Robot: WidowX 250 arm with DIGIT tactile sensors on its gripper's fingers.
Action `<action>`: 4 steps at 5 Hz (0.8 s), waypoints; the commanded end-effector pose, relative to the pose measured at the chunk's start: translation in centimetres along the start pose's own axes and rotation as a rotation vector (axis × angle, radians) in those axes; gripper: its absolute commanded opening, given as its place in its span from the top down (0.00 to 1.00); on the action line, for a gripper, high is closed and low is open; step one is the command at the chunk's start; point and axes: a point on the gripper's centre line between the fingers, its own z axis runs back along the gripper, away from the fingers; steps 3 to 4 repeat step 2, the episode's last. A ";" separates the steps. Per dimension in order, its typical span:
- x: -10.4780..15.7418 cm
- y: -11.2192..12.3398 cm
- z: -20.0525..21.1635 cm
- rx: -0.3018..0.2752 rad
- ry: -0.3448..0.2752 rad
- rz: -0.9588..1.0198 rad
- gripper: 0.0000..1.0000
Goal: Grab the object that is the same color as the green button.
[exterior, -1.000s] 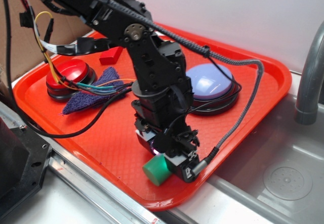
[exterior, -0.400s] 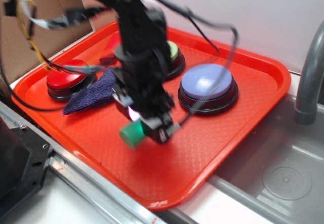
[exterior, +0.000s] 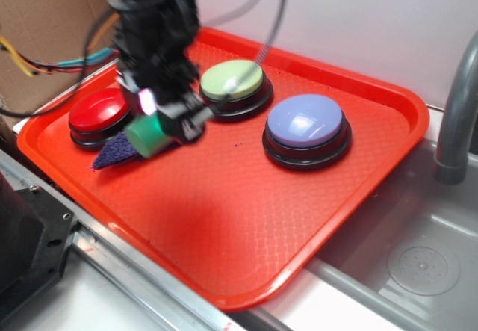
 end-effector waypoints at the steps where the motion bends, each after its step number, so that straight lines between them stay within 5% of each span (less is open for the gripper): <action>1: -1.9 2.8 5.0 -0.004 -0.185 0.071 1.00; 4: -1.6 2.9 4.6 0.008 -0.146 0.049 1.00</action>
